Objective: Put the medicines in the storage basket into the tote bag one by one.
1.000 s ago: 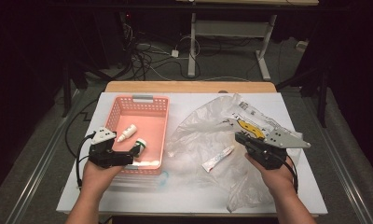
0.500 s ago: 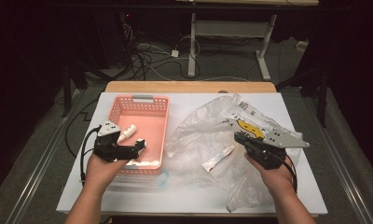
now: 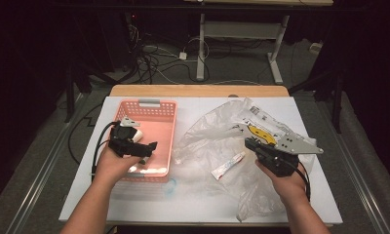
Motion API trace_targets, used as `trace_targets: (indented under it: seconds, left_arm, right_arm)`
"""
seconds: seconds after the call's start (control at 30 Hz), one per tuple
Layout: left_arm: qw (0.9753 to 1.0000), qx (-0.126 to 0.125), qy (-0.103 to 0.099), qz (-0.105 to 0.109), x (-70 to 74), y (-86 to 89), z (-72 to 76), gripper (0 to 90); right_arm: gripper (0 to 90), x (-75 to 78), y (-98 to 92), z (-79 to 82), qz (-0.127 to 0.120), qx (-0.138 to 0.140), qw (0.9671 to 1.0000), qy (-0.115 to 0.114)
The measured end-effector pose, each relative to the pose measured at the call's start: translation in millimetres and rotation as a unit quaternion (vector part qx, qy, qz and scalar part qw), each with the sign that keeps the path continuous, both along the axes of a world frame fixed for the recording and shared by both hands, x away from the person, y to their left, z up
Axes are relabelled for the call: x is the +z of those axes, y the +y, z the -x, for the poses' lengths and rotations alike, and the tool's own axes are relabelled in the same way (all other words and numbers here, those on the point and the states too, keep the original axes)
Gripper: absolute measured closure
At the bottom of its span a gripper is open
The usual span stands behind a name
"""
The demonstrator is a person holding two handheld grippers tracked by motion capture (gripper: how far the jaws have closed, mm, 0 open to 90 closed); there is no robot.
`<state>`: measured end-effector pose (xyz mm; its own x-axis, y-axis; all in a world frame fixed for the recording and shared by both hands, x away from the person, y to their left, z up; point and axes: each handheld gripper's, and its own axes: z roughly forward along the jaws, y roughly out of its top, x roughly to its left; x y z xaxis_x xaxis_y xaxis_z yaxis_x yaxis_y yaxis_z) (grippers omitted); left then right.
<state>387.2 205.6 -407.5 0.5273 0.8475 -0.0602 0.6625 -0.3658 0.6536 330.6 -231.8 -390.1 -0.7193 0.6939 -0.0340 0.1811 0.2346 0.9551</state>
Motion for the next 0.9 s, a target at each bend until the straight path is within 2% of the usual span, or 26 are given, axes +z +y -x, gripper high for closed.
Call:
trace_targets:
  seconds: [0.13,0.27,0.47,0.6,0.73,0.83,0.9]
  left_arm:
    - [0.9996,-0.003,0.028,0.004,-1.8,0.6,-10.3,0.0]
    - [0.9982,0.002,0.060,-0.008,-7.4,2.4,-19.5,0.0]
    - [0.9953,-0.003,0.093,-0.025,-14.1,0.4,-26.9,1.0]
    - [0.9916,0.001,0.124,-0.037,-18.0,0.0,-32.3,3.4]
    - [0.9839,-0.007,0.166,-0.066,-24.0,-5.8,-39.1,8.2]
    - [0.9787,-0.011,0.191,-0.075,-28.1,-9.0,-42.4,12.9]
    - [0.9769,-0.015,0.197,-0.080,-29.3,-9.9,-43.3,14.5]
  right_arm:
    - [90.0,0.0,-1.6,-0.5,-0.003,-0.002,1.0000,0.001]
    - [90.0,-0.5,-1.3,-0.6,-0.002,-0.001,1.0000,0.002]
    - [90.0,-0.3,-1.8,-0.9,-0.003,0.000,1.0000,0.002]
    - [90.0,-0.3,-2.0,-1.0,-0.004,0.001,1.0000,0.002]
    - [90.0,-0.3,-1.5,-0.5,-0.003,0.001,1.0000,0.002]
    - [90.0,-0.1,-1.4,-0.1,-0.002,0.000,1.0000,0.002]
    - [90.0,0.2,-1.8,-0.2,-0.003,0.000,1.0000,0.001]
